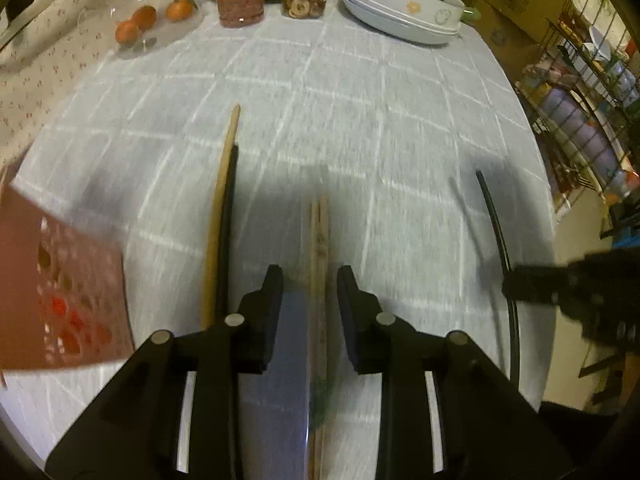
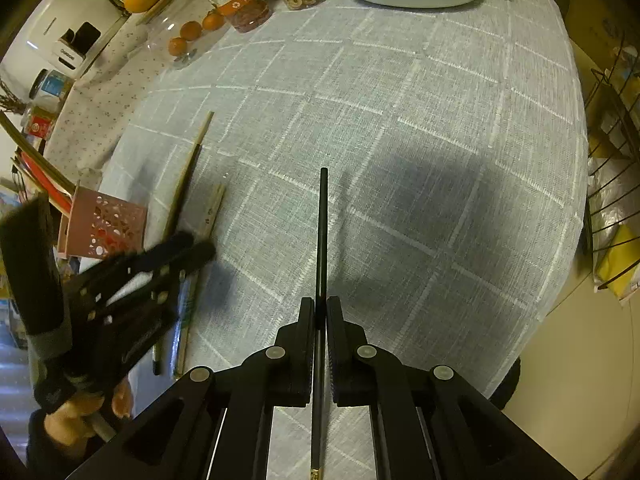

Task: Organize utensils
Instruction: 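Close the left tool on the plastic-sleeved chopsticks while the right tool holds the black chopstick, then lift the sleeved chopsticks with the left tool toward the pink caddy, then lower the sleeved chopsticks into the caddy while the right tool lowers the black chopstick in, then open both tools over the caddy and withdraw them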

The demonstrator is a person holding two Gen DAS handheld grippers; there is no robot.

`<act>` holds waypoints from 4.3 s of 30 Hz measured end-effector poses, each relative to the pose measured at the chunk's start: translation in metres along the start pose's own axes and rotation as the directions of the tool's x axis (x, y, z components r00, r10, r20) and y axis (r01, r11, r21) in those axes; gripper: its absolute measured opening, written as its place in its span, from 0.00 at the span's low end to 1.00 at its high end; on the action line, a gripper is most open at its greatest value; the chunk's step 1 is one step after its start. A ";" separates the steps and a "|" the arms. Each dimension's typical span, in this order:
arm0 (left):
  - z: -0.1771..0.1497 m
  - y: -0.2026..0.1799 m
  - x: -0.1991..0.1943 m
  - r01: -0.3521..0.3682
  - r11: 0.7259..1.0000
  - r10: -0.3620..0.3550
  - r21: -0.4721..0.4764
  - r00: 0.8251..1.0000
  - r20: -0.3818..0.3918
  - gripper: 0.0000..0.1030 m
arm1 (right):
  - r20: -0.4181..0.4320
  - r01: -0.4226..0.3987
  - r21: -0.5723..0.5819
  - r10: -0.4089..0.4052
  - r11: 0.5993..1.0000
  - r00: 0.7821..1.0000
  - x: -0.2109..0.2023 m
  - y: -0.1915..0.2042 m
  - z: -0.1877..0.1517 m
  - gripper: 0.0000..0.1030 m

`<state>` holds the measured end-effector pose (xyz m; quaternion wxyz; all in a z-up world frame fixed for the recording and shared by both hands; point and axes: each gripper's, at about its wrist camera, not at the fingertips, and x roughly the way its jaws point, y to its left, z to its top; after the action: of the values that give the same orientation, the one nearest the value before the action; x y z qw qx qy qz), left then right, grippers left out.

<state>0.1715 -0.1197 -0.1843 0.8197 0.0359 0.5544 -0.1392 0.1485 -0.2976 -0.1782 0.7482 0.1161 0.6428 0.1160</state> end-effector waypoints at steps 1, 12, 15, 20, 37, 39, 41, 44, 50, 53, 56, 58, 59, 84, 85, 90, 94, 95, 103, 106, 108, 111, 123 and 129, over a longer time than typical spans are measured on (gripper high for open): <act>0.001 0.000 0.001 -0.002 1.000 0.002 -0.004 1.000 0.009 0.29 | 0.001 0.002 0.000 -0.002 1.000 1.000 0.000 0.000 0.000 0.06; -0.013 0.001 -0.043 0.005 0.999 -0.008 0.040 0.998 0.066 0.10 | 0.101 -0.012 -0.012 0.013 1.000 0.995 -0.033 0.012 -0.008 0.06; -0.020 -0.003 -0.072 0.022 0.997 -0.031 0.072 0.993 0.117 0.10 | 0.162 -0.007 -0.027 0.011 1.000 0.987 -0.053 0.019 -0.017 0.06; -0.037 0.008 -0.126 0.070 0.994 -0.088 0.083 0.967 0.240 0.11 | 0.243 0.006 -0.083 0.015 0.997 0.970 -0.079 0.039 -0.033 0.06; -0.055 0.110 -0.229 0.090 0.986 0.023 -0.138 0.752 0.659 0.11 | 0.440 0.052 -0.318 0.098 0.946 0.893 -0.122 0.134 -0.050 0.05; -0.051 0.116 -0.227 0.062 0.986 0.060 -0.155 0.736 0.674 0.11 | 0.437 0.042 -0.330 0.113 0.943 0.892 -0.123 0.142 -0.048 0.05; -0.047 0.121 -0.225 0.040 0.984 0.093 -0.175 0.721 0.687 0.10 | 0.435 0.034 -0.339 0.124 0.940 0.892 -0.124 0.148 -0.048 0.05; -0.037 0.129 -0.218 0.021 0.979 0.131 -0.204 0.698 0.703 0.11 | 0.431 0.025 -0.359 0.142 0.933 0.891 -0.126 0.159 -0.047 0.05; -0.019 0.130 -0.192 -0.059 0.973 0.206 -0.221 0.653 0.729 0.11 | 0.416 0.013 -0.382 0.159 0.924 0.895 -0.125 0.168 -0.048 0.05; -0.013 0.132 -0.181 -0.067 0.968 0.228 -0.240 0.629 0.743 0.11 | 0.415 0.006 -0.382 0.165 0.924 0.895 -0.125 0.168 -0.046 0.05; -0.011 0.135 -0.178 -0.065 0.958 0.263 -0.280 0.587 0.765 0.11 | 0.411 0.002 -0.381 0.168 0.924 0.896 -0.124 0.168 -0.044 0.05; -0.010 0.137 -0.176 -0.078 0.949 0.297 -0.307 0.551 0.780 0.11 | 0.409 -0.002 -0.380 0.169 0.925 0.897 -0.123 0.168 -0.042 0.05; -0.010 0.139 -0.174 -0.084 0.945 0.311 -0.317 0.540 0.782 0.11 | 0.408 -0.002 -0.380 0.170 0.925 0.897 -0.122 0.169 -0.042 0.05; -0.037 0.134 -0.135 -0.121 0.941 0.323 -0.317 0.599 0.733 0.11 | 0.420 -0.008 -0.393 0.187 0.920 0.888 -0.122 0.182 -0.042 0.05; -0.039 0.134 -0.135 -0.125 0.942 0.320 -0.310 0.609 0.726 0.11 | 0.424 -0.011 -0.395 0.193 0.919 0.885 -0.124 0.183 -0.042 0.05; -0.044 0.132 -0.144 -0.123 0.957 0.277 -0.263 0.657 0.701 0.25 | 0.448 -0.037 -0.414 0.238 0.910 0.862 -0.139 0.195 -0.044 0.05; -0.051 0.133 -0.161 -0.115 0.963 0.252 -0.242 0.696 0.672 0.44 | 0.465 -0.059 -0.428 0.276 0.902 0.841 -0.150 0.207 -0.044 0.05; -0.054 0.134 -0.166 -0.113 0.962 0.254 -0.248 0.706 0.662 0.45 | 0.469 -0.063 -0.430 0.283 0.900 0.837 -0.152 0.210 -0.043 0.05; -0.080 0.158 -0.198 -0.101 0.929 0.286 -0.356 0.807 0.517 0.65 | 0.518 -0.085 -0.436 0.327 0.896 0.790 -0.165 0.228 -0.035 0.05; -0.088 0.161 -0.200 -0.111 0.919 0.278 -0.377 0.862 0.423 0.66 | 0.531 -0.086 -0.440 0.336 0.894 0.778 -0.163 0.235 -0.030 0.05; -0.094 0.161 -0.198 -0.106 0.917 0.258 -0.385 0.893 0.369 0.67 | 0.534 -0.092 -0.440 0.342 0.893 0.773 -0.158 0.241 -0.025 0.05; -0.102 0.160 -0.195 -0.095 0.918 0.227 -0.386 0.922 0.312 0.68 | 0.538 -0.087 -0.448 0.346 0.890 0.769 -0.149 0.248 -0.020 0.05; -0.109 0.163 -0.187 -0.054 0.917 0.167 -0.395 0.952 0.257 0.68 | 0.511 0.019 -0.463 0.249 0.886 0.823 -0.115 0.275 0.001 0.05; -0.108 0.166 -0.186 -0.045 0.917 0.152 -0.395 0.958 0.242 0.68 | 0.441 -0.005 -0.471 0.241 0.882 0.865 -0.088 0.285 0.006 0.06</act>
<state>0.0544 0.0972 -0.0705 0.8841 -0.1171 0.4523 0.0109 0.1349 -0.0562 -0.0031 0.8823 0.0051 0.3791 0.2788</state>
